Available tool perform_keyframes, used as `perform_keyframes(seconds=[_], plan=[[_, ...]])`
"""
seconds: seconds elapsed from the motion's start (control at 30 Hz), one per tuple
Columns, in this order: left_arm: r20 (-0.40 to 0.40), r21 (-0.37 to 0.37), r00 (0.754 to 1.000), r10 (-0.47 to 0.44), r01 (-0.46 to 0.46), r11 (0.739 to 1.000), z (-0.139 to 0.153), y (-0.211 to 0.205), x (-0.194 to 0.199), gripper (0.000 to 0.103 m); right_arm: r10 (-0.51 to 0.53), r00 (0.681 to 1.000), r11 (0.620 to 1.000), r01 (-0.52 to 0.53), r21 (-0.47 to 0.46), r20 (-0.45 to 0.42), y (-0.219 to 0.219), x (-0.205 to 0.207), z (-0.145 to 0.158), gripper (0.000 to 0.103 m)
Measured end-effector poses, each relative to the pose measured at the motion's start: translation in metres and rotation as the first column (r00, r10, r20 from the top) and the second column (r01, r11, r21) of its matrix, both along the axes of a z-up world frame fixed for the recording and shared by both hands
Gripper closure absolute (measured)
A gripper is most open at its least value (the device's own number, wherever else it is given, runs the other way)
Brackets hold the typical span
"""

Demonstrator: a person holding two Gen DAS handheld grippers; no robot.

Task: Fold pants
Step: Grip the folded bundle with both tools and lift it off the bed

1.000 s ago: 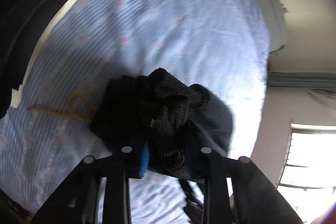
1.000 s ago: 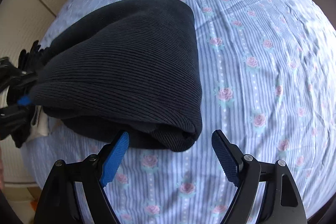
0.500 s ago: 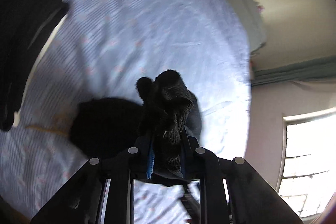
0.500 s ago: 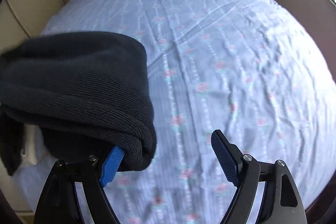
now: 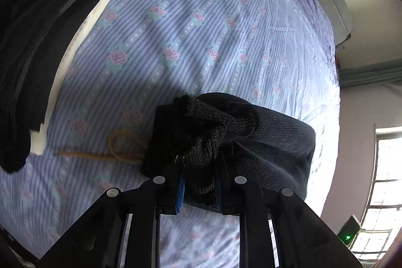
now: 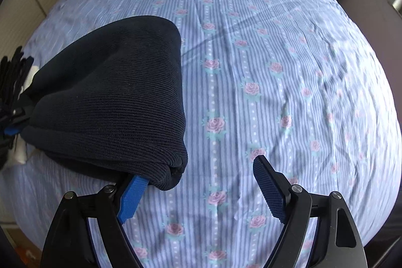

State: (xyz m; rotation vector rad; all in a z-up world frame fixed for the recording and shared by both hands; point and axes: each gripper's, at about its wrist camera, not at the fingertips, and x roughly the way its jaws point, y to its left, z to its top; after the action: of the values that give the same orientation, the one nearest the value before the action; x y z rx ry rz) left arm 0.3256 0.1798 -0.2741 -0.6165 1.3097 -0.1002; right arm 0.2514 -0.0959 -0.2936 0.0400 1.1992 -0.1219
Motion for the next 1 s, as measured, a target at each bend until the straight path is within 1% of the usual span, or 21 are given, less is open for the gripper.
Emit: perform_keyframes(seconds=[0.03, 0.07, 0.13, 0.17, 0.2, 0.23, 0.3, 0.33, 0.4, 0.43, 0.47, 0.53, 0.6, 0.63, 0.67, 0.73, 0.8, 0.83, 0.9, 0.93, 1.0], plan=[[0.0, 0.006, 1.0, -0.004, 0.004, 1.0, -0.004, 0.0, 0.002, 0.082, 0.005, 1.0, 1.0, -0.005, -0.016, -0.001, 0.0, 0.0, -0.001, 0.011], [0.0, 0.013, 1.0, -0.013, 0.013, 1.0, -0.007, 0.0, 0.003, 0.081, 0.002, 1.0, 1.0, -0.003, -0.028, -0.014, -0.003, 0.001, -0.008, 0.008], [-0.009, 0.011, 1.0, -0.028, 0.028, 1.0, -0.014, 0.0, 0.001, 0.081, -0.019, 0.999, 1.0, 0.019, 0.001, -0.043, -0.023, 0.002, -0.013, 0.008], [-0.007, 0.014, 0.999, -0.032, 0.032, 0.999, -0.016, 0.002, 0.0, 0.08, -0.029, 0.998, 0.999, 0.03, 0.023, -0.054, -0.027, 0.002, -0.017, 0.005], [-0.002, 0.022, 0.999, -0.042, 0.042, 0.999, -0.016, 0.001, 0.0, 0.079, -0.026, 0.998, 0.999, 0.027, 0.02, -0.057, -0.028, 0.002, -0.019, 0.004], [-0.001, 0.034, 0.999, -0.053, 0.053, 0.998, -0.016, 0.001, -0.001, 0.077, -0.013, 0.998, 1.0, 0.014, 0.005, -0.059, -0.028, 0.002, -0.02, 0.003], [-0.009, 0.049, 0.998, -0.063, 0.063, 0.997, -0.018, 0.002, 0.001, 0.071, 0.009, 0.997, 1.0, -0.008, 0.015, -0.081, -0.026, 0.003, -0.023, 0.003], [-0.005, 0.083, 0.997, -0.082, 0.082, 0.993, -0.016, 0.002, 0.0, 0.067, 0.014, 0.996, 0.999, -0.011, 0.033, -0.089, -0.028, 0.003, -0.021, 0.003], [0.009, 0.148, 0.991, -0.136, 0.133, 0.98, -0.011, -0.003, -0.001, 0.067, 0.041, 0.993, 0.997, -0.034, 0.066, -0.107, -0.03, 0.0, -0.015, 0.003], [0.011, 0.172, 0.988, -0.152, 0.148, 0.974, -0.009, -0.006, -0.001, 0.067, 0.058, 0.992, 0.998, -0.054, 0.04, -0.116, -0.029, -0.004, -0.011, 0.003], [0.016, 0.192, 0.987, -0.159, 0.153, 0.969, -0.007, -0.009, 0.0, 0.067, 0.075, 0.987, 0.995, -0.083, -0.051, -0.14, -0.026, -0.01, -0.007, 0.003], [0.026, 0.246, 0.981, -0.194, 0.182, 0.952, -0.001, -0.017, 0.002, 0.067, 0.093, 0.984, 0.984, -0.114, -0.136, -0.152, -0.025, -0.026, 0.005, 0.003], [0.038, 0.325, 0.966, -0.254, 0.229, 0.918, 0.006, -0.029, -0.001, 0.067, 0.1, 0.985, 0.989, -0.114, -0.093, -0.139, -0.031, -0.036, 0.018, 0.003], [0.043, 0.351, 0.961, -0.273, 0.242, 0.905, 0.008, -0.033, -0.003, 0.067, 0.096, 0.987, 0.992, -0.106, -0.069, -0.13, -0.034, -0.039, 0.024, 0.003], [0.043, 0.358, 0.959, -0.279, 0.246, 0.901, 0.009, -0.034, -0.004, 0.067, 0.085, 0.991, 0.995, -0.091, -0.051, -0.103, -0.036, -0.041, 0.034, 0.003], [0.039, 0.342, 0.963, -0.268, 0.239, 0.909, 0.009, -0.03, -0.004, 0.067, 0.057, 0.998, 0.998, -0.057, 0.002, -0.032, -0.041, -0.04, 0.052, 0.003], [0.032, 0.319, 0.968, -0.249, 0.227, 0.92, 0.007, -0.026, -0.003, 0.065, 0.04, 0.999, 0.995, -0.042, 0.089, 0.023, -0.043, -0.029, 0.063, 0.003], [0.026, 0.305, 0.971, -0.237, 0.218, 0.927, 0.007, -0.024, -0.001, 0.062, 0.041, 0.999, 0.993, -0.044, 0.113, 0.033, -0.041, -0.025, 0.063, 0.003], [0.013, 0.247, 0.98, -0.199, 0.19, 0.95, 0.006, -0.014, 0.001, 0.06, 0.049, 0.998, 0.982, -0.057, 0.181, 0.049, -0.035, -0.012, 0.059, 0.003], [0.003, 0.213, 0.984, -0.175, 0.171, 0.962, 0.008, -0.01, 0.002, 0.058, 0.053, 0.997, 0.978, -0.062, 0.199, 0.046, -0.031, -0.003, 0.054, 0.003], [0.018, 0.176, 0.991, -0.132, 0.127, 0.976, 0.02, -0.003, -0.001, 0.058, 0.067, 0.997, 0.972, -0.072, 0.224, 0.031, -0.023, 0.009, 0.047, 0.003]])
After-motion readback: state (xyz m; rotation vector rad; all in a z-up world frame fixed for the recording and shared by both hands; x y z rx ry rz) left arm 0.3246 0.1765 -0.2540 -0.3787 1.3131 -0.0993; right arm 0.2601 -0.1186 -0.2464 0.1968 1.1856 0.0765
